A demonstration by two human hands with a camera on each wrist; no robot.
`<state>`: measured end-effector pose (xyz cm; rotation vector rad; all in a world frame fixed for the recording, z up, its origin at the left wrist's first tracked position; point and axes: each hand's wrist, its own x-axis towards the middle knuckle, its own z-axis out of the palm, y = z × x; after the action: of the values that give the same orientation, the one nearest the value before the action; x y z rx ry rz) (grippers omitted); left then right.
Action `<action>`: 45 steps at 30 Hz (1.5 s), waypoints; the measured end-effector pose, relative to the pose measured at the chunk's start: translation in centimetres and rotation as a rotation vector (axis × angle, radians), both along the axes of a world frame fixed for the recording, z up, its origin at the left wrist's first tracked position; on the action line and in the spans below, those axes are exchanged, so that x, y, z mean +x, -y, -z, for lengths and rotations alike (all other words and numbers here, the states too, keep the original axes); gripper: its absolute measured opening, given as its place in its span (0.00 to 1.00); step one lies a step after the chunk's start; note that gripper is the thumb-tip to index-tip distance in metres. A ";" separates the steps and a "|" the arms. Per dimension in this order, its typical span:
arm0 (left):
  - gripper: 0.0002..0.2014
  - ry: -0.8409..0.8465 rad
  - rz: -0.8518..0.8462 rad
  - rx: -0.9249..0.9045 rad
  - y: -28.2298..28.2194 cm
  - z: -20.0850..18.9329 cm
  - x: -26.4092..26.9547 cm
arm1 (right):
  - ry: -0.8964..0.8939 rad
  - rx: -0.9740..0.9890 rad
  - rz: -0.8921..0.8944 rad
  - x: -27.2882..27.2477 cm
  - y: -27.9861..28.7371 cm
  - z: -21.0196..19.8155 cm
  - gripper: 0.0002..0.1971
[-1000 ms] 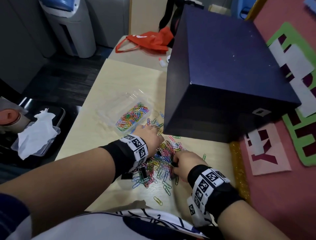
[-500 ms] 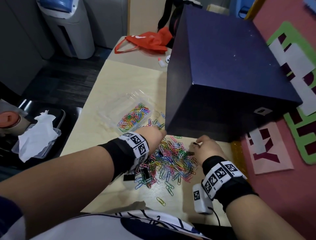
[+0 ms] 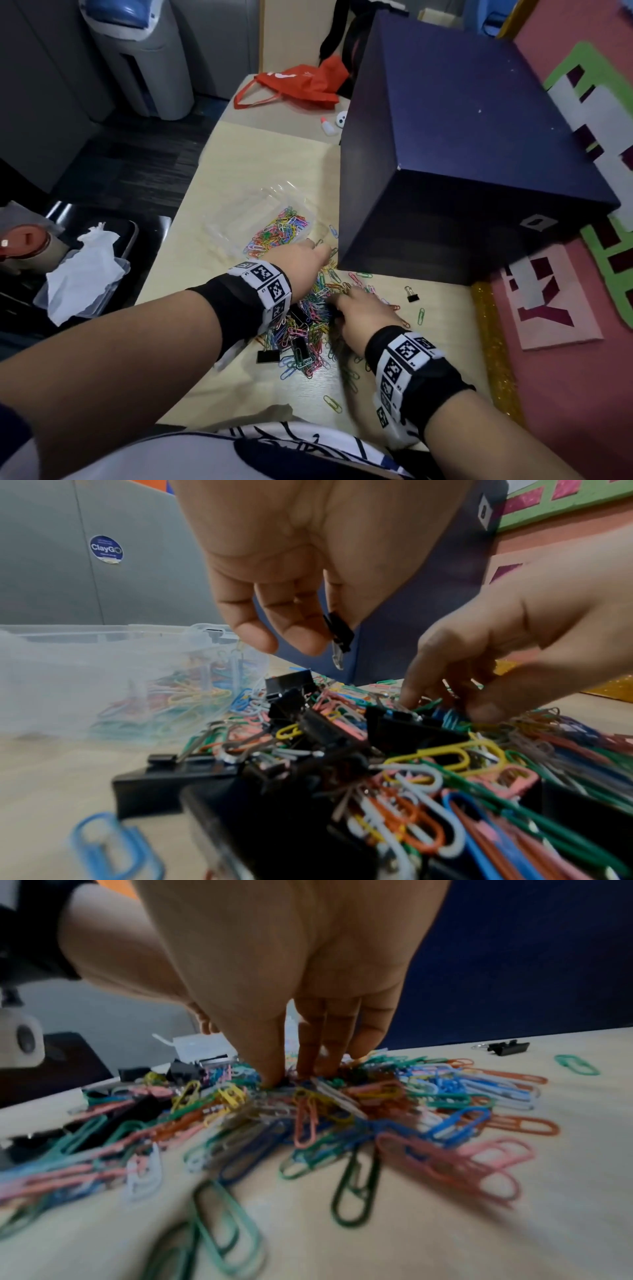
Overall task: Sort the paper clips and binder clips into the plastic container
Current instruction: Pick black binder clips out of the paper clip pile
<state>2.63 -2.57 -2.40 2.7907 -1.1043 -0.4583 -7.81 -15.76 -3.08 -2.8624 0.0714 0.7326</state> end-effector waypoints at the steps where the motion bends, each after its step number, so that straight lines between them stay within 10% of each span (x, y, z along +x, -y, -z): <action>1: 0.13 0.005 -0.003 0.005 -0.1 0.0 0.0 | -0.008 -0.011 0.007 0.0 0.0 0.1 0.24; 26: 0.08 -0.090 0.080 -0.088 2.9 -1.0 -1.7 | 0.253 0.172 0.647 -1.6 5.1 -0.2 0.08; 34: 0.25 -0.364 0.037 -0.321 6.3 -1.8 -2.7 | 0.434 0.054 0.930 -1.9 8.9 0.0 0.15; 45: 0.21 -0.039 -0.104 0.123 3.3 0.8 -1.6 | -0.002 0.030 0.797 -2.5 5.8 0.8 0.23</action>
<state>1.01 -5.92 -3.16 2.9133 -0.9484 -0.5848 -10.35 -21.60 -3.93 -2.4593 1.1004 0.5406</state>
